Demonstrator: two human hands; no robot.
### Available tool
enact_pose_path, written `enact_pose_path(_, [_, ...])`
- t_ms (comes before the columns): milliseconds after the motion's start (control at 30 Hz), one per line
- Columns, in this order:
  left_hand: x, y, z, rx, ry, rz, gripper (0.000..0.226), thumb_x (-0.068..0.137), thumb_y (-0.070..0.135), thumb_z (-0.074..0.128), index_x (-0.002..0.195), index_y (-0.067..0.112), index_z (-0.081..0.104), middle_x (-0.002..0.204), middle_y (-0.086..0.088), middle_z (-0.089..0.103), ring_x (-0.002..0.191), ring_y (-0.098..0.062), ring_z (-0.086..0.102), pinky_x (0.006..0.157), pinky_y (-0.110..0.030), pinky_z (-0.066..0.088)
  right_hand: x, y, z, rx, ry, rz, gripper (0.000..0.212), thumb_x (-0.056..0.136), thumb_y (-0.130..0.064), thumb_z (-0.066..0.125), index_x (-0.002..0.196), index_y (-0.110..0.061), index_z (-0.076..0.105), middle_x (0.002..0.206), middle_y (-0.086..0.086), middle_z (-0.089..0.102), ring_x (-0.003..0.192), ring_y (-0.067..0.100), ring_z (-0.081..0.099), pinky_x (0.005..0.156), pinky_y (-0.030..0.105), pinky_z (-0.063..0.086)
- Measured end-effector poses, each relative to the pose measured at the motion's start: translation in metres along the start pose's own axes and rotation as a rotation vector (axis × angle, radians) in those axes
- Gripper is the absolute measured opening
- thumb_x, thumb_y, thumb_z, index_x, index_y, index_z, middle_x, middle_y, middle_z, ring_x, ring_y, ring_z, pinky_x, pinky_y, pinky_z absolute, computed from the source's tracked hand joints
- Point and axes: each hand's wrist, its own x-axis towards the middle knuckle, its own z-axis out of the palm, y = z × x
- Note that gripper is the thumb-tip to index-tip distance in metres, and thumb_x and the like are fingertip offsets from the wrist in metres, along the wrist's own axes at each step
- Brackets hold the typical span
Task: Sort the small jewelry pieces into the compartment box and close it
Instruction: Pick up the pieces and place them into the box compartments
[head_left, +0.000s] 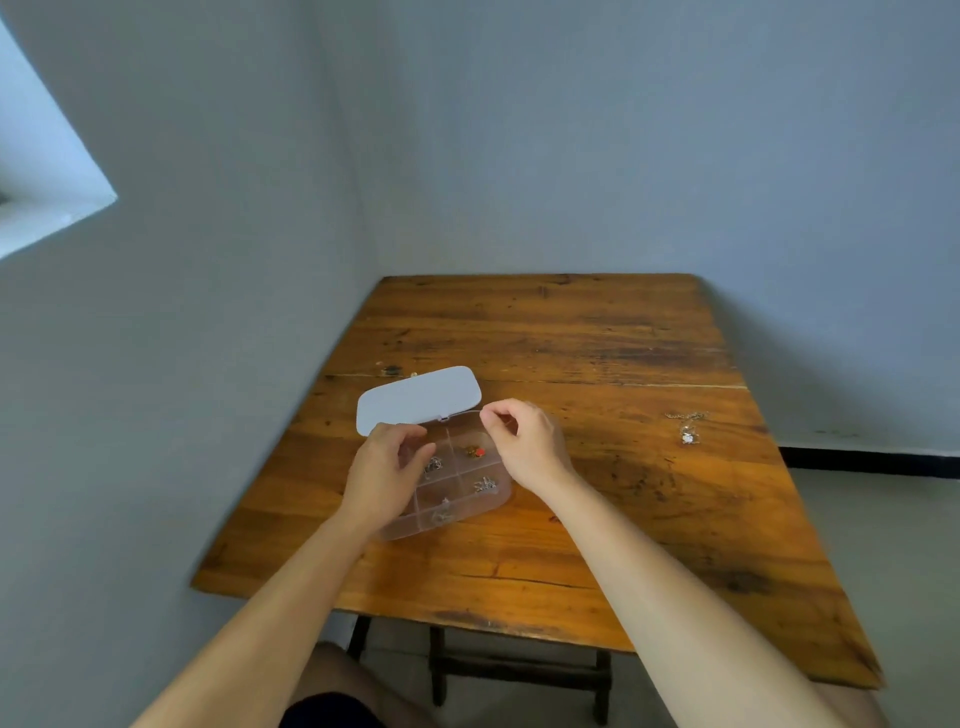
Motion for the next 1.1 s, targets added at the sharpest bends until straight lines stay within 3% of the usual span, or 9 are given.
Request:
enact_pose_path(100, [-0.003,0.012,0.004,0.021,0.047,0.024,0.032,0.093,0.031,0.065,0.123,0.020,0.065,0.123,-0.001,0.063,0.106,-0.016,0.059,0.087,-0.034,0.056,-0.013,0.006,-0.017,-0.009,0.016,0.011,0.028,0.100,-0.035,0.053,0.119,-0.021,0.068,0.115,-0.003,0.066,0.097,0.007,0.055,0.068,0.010,0.038])
enact_pose_path(267, [-0.007,0.059,0.029,-0.064,0.046,0.164,0.028,0.096,0.031,0.060,0.122,0.020,0.062,0.123,0.000,0.060,0.113,-0.018,0.054,0.090,-0.033,0.053,-0.036,0.036,-0.067,-0.074,0.088,0.078,0.030,0.099,-0.039,0.054,0.121,-0.023,0.066,0.117,-0.005,0.064,0.099,0.007,0.057,0.075,0.018,0.046])
enact_pose_path(467, [-0.021,0.113,0.083,-0.034,-0.014,0.431,0.034,0.098,0.036,0.055,0.126,0.017,0.061,0.136,-0.004,0.056,0.127,-0.021,0.049,0.098,-0.037,0.050,-0.062,0.091,-0.127,-0.194,0.193,0.235,0.035,0.098,-0.042,0.055,0.128,-0.024,0.060,0.130,-0.001,0.059,0.120,0.018,0.054,0.094,0.033,0.050])
enact_pose_path(567, [-0.024,0.123,0.110,0.021,-0.128,0.430,0.043,0.098,0.044,0.051,0.135,0.022,0.054,0.147,-0.003,0.049,0.137,-0.022,0.041,0.109,-0.040,0.043,-0.070,0.112,-0.147,-0.319,0.184,0.316,0.047,0.095,-0.048,0.055,0.136,-0.025,0.052,0.139,0.006,0.050,0.128,0.026,0.047,0.101,0.040,0.044])
enact_pose_path(700, [-0.023,0.109,0.130,0.154,-0.263,0.371,0.061,0.096,0.062,0.041,0.147,0.028,0.041,0.159,0.001,0.034,0.149,-0.022,0.023,0.121,-0.043,0.019,-0.062,0.124,-0.163,-0.428,0.172,0.344,0.064,0.093,-0.057,0.053,0.148,-0.027,0.038,0.147,0.010,0.043,0.136,0.031,0.038,0.108,0.044,0.037])
enact_pose_path(867, [-0.022,0.098,0.139,0.201,-0.252,0.352,0.066,0.093,0.068,0.039,0.146,0.029,0.043,0.161,0.003,0.031,0.151,-0.017,0.018,0.123,-0.038,0.011,-0.031,0.138,-0.171,-0.562,0.065,0.420,0.080,0.088,-0.073,0.042,0.155,-0.033,0.023,0.144,0.011,0.036,0.134,0.031,0.036,0.105,0.041,0.038])
enact_pose_path(1000, [-0.019,0.100,0.141,0.174,-0.232,0.316,0.070,0.089,0.071,0.043,0.145,0.028,0.045,0.159,0.005,0.033,0.150,-0.016,0.019,0.122,-0.037,0.009,-0.019,0.145,-0.171,-0.615,0.099,0.400,0.065,0.090,-0.072,0.040,0.148,-0.041,0.040,0.130,0.007,0.044,0.121,0.026,0.044,0.095,0.036,0.043])
enact_pose_path(1100, [-0.015,0.098,0.141,0.222,-0.220,0.297,0.077,0.084,0.079,0.035,0.144,0.032,0.044,0.160,0.007,0.031,0.152,-0.017,0.012,0.123,-0.043,-0.001,-0.019,0.147,-0.164,-0.603,0.177,0.347,0.050,0.091,-0.068,0.047,0.135,-0.045,0.055,0.118,0.003,0.049,0.110,0.024,0.047,0.089,0.035,0.043])
